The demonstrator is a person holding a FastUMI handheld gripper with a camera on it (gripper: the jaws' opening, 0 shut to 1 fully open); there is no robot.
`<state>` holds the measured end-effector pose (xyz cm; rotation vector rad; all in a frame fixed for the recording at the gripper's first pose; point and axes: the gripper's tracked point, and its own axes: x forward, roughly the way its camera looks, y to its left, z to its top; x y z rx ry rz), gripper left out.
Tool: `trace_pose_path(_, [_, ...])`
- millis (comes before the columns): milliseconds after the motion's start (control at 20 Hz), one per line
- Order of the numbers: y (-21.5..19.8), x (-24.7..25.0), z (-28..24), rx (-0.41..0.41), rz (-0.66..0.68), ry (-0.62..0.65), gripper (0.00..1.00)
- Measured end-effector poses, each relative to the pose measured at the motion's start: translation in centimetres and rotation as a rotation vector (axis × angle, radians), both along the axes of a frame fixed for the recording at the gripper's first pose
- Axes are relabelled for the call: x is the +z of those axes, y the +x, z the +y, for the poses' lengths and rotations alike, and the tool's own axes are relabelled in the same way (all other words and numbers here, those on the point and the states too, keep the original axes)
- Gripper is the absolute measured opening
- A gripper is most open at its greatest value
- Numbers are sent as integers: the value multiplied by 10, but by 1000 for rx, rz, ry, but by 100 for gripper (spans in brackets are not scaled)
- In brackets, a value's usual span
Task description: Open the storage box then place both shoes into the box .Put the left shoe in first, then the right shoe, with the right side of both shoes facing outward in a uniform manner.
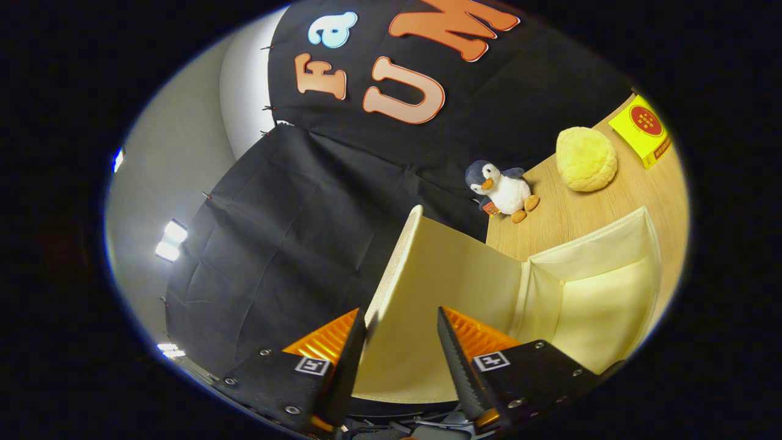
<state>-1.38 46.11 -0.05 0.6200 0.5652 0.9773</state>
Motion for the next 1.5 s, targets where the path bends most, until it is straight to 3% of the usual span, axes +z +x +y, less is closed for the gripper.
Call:
trace_pose_path(50, [4,-3,4,-25,-17,-15,93])
trace_pose_path(100, [6,-4,6,-42,-29,-25,98])
trace_pose_path(550, [28,-22,-38,-213,-124,-156,98])
trace_pose_path(1200, [78,-85,-267,-667,-157,-437,98])
trace_pose_path(1500, [74,-135,-343,-758,-108,-588,98])
